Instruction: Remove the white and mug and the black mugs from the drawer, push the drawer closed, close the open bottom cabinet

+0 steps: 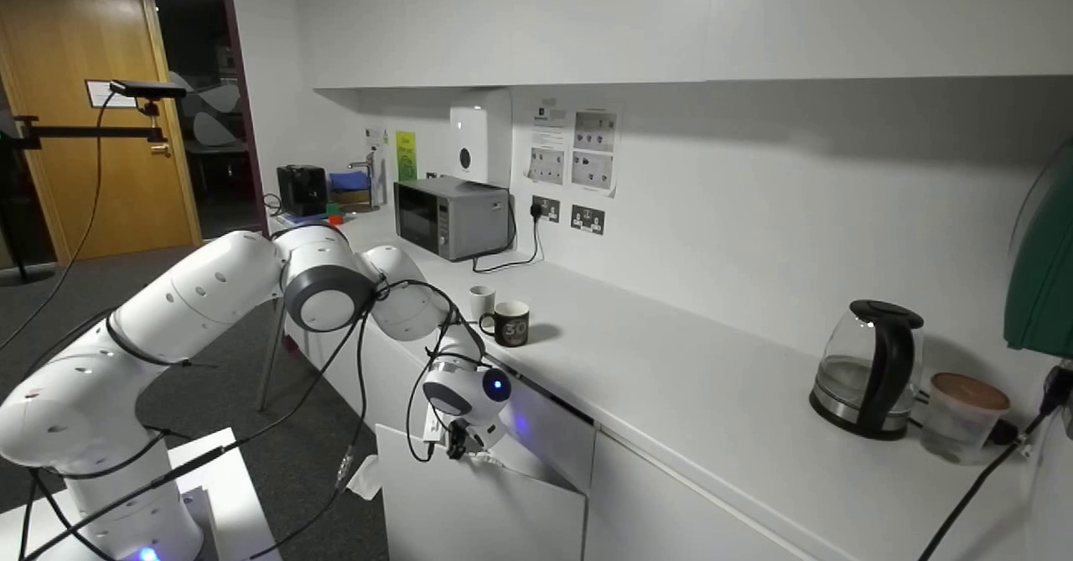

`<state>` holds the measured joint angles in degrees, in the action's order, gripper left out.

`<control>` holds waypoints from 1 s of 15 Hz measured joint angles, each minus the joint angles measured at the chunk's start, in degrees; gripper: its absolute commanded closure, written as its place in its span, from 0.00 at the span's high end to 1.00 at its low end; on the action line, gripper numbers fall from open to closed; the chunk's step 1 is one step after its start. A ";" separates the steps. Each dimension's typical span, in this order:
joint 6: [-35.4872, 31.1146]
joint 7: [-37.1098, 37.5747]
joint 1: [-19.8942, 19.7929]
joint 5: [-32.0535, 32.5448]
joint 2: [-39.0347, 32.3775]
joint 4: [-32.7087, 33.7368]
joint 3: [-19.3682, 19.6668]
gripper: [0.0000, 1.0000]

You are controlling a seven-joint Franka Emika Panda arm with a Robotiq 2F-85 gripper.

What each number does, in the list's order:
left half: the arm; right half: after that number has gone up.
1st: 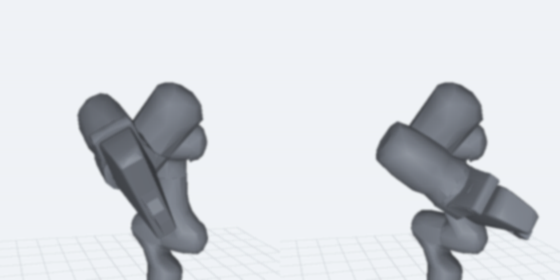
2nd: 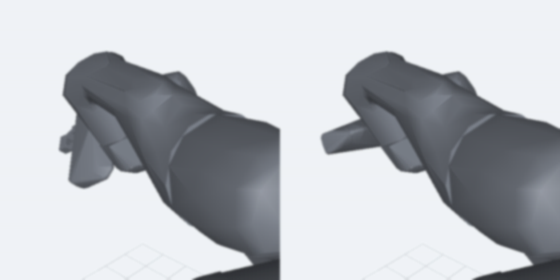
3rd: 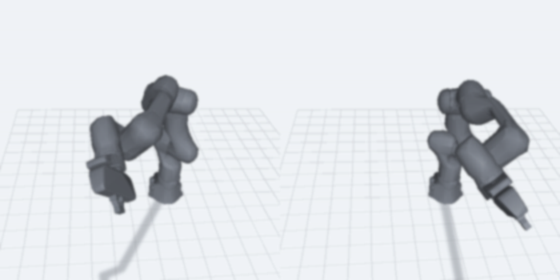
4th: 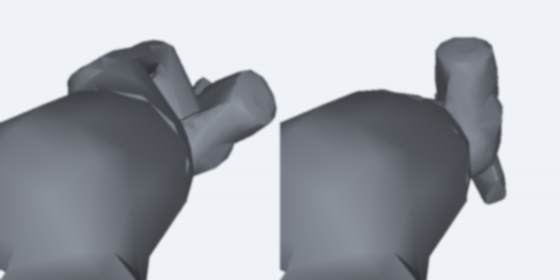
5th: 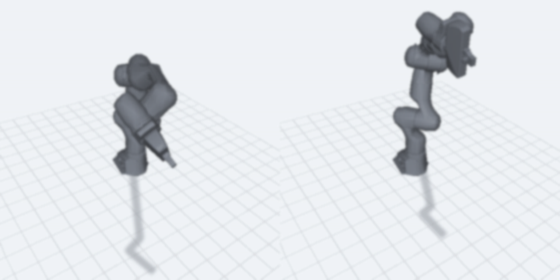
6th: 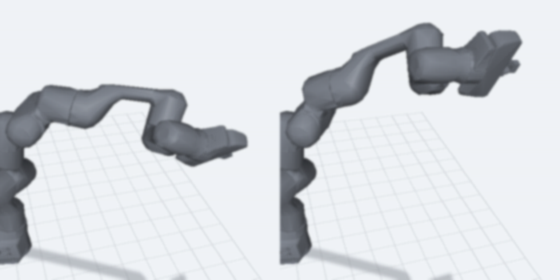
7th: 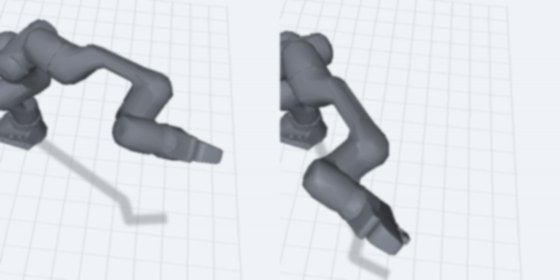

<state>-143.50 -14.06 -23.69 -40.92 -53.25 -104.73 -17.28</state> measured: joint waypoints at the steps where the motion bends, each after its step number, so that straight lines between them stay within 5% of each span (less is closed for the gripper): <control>1: 0.27 -0.49 0.11 -0.55 -0.15 0.29 0.00 1.00; 15: 1.94 -3.78 2.29 -3.45 -2.40 2.98 1.49 1.00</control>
<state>-141.56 -17.84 -21.40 -44.36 -55.65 -101.76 -15.79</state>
